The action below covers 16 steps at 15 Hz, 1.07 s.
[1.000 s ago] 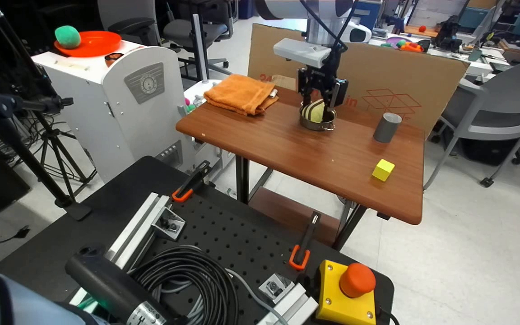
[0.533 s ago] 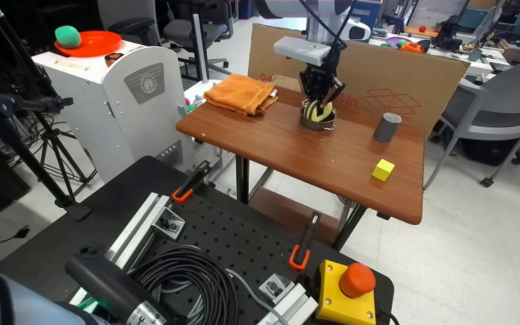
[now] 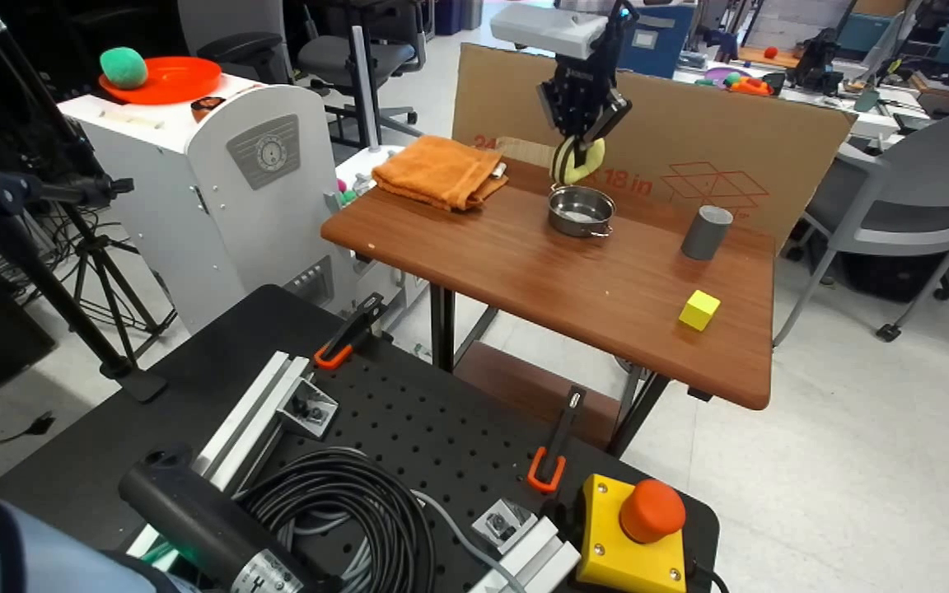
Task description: Remove the yellow object from the silver bowl and put it on the table
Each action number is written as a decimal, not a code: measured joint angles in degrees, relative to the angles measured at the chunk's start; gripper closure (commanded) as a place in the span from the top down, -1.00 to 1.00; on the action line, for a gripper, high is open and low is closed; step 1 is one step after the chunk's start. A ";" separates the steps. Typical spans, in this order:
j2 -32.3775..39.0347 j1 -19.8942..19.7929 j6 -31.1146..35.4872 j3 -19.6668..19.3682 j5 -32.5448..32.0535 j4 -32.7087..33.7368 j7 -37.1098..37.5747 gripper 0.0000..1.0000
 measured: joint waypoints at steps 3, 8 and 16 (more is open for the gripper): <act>-5.18 0.05 -0.24 3.12 3.45 -5.35 -2.94 -0.94; -12.09 -0.05 -0.38 5.94 6.85 -14.59 -9.71 -0.94; -18.12 -6.74 0.29 3.24 6.98 -23.93 -19.38 -0.94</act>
